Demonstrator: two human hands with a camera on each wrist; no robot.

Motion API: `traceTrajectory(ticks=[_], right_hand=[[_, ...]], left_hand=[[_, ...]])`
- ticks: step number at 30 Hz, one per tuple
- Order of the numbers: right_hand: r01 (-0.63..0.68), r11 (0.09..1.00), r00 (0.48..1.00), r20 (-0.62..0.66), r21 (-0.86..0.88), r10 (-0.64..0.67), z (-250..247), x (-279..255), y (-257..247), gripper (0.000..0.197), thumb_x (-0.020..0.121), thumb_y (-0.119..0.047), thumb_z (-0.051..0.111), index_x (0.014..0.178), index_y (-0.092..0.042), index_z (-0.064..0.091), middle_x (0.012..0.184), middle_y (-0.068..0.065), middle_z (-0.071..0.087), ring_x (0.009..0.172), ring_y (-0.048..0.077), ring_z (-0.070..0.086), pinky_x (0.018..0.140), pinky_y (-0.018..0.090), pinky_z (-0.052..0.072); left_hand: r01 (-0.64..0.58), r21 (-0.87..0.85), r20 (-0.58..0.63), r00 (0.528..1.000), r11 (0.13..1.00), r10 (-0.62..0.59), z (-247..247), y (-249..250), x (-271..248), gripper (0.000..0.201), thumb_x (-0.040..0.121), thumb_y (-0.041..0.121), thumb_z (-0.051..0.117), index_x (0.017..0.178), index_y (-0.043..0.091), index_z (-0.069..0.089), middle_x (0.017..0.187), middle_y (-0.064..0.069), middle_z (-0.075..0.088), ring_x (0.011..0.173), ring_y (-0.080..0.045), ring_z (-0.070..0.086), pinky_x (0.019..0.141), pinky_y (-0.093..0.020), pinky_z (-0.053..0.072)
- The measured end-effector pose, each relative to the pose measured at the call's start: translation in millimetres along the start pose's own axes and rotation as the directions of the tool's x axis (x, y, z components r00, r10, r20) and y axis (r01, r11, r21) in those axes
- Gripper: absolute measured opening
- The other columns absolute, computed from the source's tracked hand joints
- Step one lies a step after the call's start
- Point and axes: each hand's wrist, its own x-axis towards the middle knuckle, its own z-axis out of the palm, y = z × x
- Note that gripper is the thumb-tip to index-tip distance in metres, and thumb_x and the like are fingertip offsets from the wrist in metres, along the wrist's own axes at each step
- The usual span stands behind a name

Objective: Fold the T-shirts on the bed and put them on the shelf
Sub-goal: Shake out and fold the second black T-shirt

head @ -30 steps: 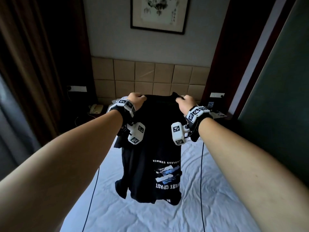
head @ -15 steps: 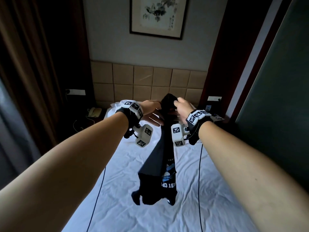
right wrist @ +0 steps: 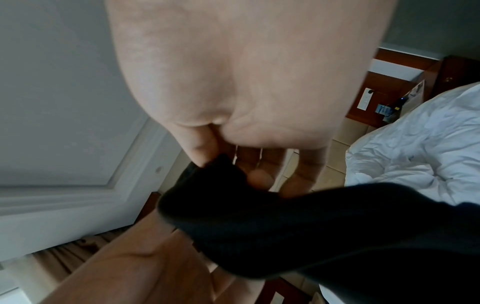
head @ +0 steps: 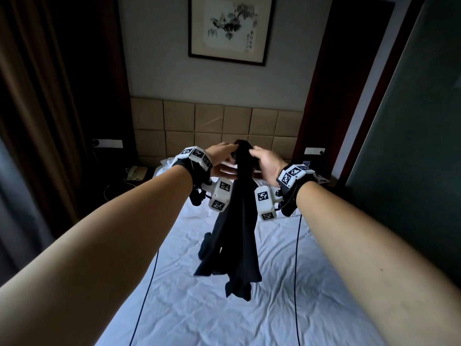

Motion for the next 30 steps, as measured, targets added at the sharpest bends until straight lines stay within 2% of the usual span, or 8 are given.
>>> traceTrajectory(ticks=[3,6,10,14,18,23,27,30], right_hand=[[-0.062,0.998,0.998,-0.019,0.031,0.063,-4,-6,-1,0.015,0.088,-0.023,0.047,0.076,-0.018,0.054,0.069,0.001,0.054,0.056,0.013,0.057,0.053,0.023,0.046],[-0.086,0.995,0.996,-0.023,0.052,0.087,-8,-6,0,0.015,0.083,-0.026,0.047,0.07,-0.018,0.05,0.062,0.0,0.048,0.046,0.013,0.053,0.046,0.022,0.043],[-0.082,0.996,0.996,-0.041,0.026,0.084,-12,-7,-3,0.023,0.085,-0.034,0.054,0.075,-0.014,0.058,0.064,0.003,0.061,0.056,0.017,0.062,0.054,0.025,0.05],[0.048,0.942,0.996,-0.061,-0.332,-0.072,-16,4,5,0.057,0.054,-0.068,0.079,0.09,-0.027,0.063,0.096,0.006,0.072,0.091,0.026,0.069,0.084,0.04,0.054],[0.171,0.871,0.97,-0.077,-0.461,-0.231,-18,4,6,0.014,0.084,-0.035,0.066,0.079,-0.022,0.063,0.076,0.001,0.064,0.076,0.018,0.061,0.073,0.032,0.046],[0.159,0.772,0.972,-0.041,-0.615,-0.232,-22,-1,10,0.036,0.097,-0.037,0.048,0.077,-0.01,0.061,0.07,0.004,0.055,0.067,0.019,0.052,0.065,0.031,0.036],[0.146,0.772,0.972,-0.057,-0.619,-0.23,-26,-4,13,0.041,0.099,-0.036,0.043,0.063,-0.019,0.048,0.062,-0.002,0.049,0.061,0.016,0.049,0.066,0.029,0.037],[0.155,0.856,0.978,-0.045,-0.494,-0.203,-23,-10,11,0.031,0.1,-0.041,0.045,0.093,-0.021,0.069,0.088,-0.005,0.069,0.085,0.013,0.065,0.08,0.024,0.047]], left_hand=[[-0.053,-0.079,-0.044,0.998,0.995,0.05,2,-2,5,0.069,0.094,0.009,0.057,0.147,0.035,0.022,0.121,-0.019,0.052,0.089,-0.036,0.067,0.081,-0.05,0.057],[-0.071,0.01,0.007,0.997,0.997,0.071,4,-3,7,0.053,0.093,0.001,0.056,0.141,0.02,0.04,0.121,-0.022,0.061,0.098,-0.033,0.068,0.079,-0.045,0.059],[-0.126,0.146,-0.05,0.99,0.981,0.135,5,-2,8,0.022,0.095,0.011,0.057,0.115,0.003,0.061,0.106,-0.017,0.067,0.091,-0.027,0.069,0.079,-0.035,0.058],[-0.11,0.107,-0.105,0.987,0.988,0.122,7,6,7,0.024,0.096,0.018,0.052,0.112,0.004,0.064,0.09,-0.012,0.064,0.072,-0.02,0.063,0.064,-0.028,0.055],[-0.105,0.021,-0.164,0.981,0.994,0.107,8,11,10,0.027,0.092,0.018,0.053,0.11,-0.001,0.061,0.096,-0.017,0.061,0.083,-0.029,0.062,0.077,-0.038,0.057],[-0.157,0.124,-0.183,0.967,0.98,0.179,7,10,13,0.01,0.093,0.01,0.059,0.089,0.003,0.062,0.087,-0.015,0.062,0.075,-0.024,0.064,0.075,-0.035,0.059],[-0.167,0.206,-0.214,0.954,0.964,0.211,4,10,11,0.018,0.086,0.005,0.065,0.069,0.008,0.058,0.069,-0.009,0.056,0.063,-0.018,0.059,0.072,-0.03,0.059],[-0.17,0.211,-0.279,0.933,0.962,0.226,3,14,9,0.015,0.085,0.012,0.063,0.07,0.012,0.061,0.068,-0.007,0.057,0.064,-0.019,0.06,0.061,-0.026,0.057]])
